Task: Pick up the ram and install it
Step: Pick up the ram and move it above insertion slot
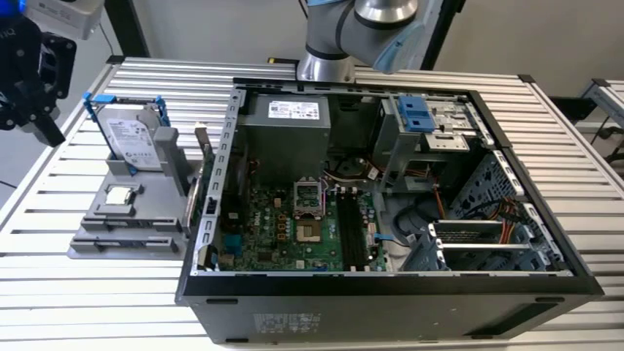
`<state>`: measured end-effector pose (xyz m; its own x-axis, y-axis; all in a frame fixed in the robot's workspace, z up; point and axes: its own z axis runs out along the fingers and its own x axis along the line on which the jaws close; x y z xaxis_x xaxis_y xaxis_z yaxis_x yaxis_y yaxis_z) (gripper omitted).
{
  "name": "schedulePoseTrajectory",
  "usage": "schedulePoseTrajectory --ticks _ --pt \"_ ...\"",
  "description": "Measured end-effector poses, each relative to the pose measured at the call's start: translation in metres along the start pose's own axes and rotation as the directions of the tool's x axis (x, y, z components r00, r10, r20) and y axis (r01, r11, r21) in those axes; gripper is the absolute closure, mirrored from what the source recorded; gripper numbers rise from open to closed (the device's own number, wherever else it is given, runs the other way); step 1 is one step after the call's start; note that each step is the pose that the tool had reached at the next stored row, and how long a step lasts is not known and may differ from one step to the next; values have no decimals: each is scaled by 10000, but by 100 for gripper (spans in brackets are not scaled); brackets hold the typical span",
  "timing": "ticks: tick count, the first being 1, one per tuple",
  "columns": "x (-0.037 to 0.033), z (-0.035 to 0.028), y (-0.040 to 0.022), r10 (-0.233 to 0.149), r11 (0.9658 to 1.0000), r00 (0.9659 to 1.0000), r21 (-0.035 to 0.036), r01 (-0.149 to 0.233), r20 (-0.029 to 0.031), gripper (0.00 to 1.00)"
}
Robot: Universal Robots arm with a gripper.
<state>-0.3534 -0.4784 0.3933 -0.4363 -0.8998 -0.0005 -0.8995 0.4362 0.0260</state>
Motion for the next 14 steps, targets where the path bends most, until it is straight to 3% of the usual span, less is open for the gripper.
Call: schedulePoseTrajectory --ticks 7,14 --pt "-1 -1 0 -868 9962 9962 61 868 -4 100" --pt "0 0 0 -1712 9848 9852 318 1710 62 100"
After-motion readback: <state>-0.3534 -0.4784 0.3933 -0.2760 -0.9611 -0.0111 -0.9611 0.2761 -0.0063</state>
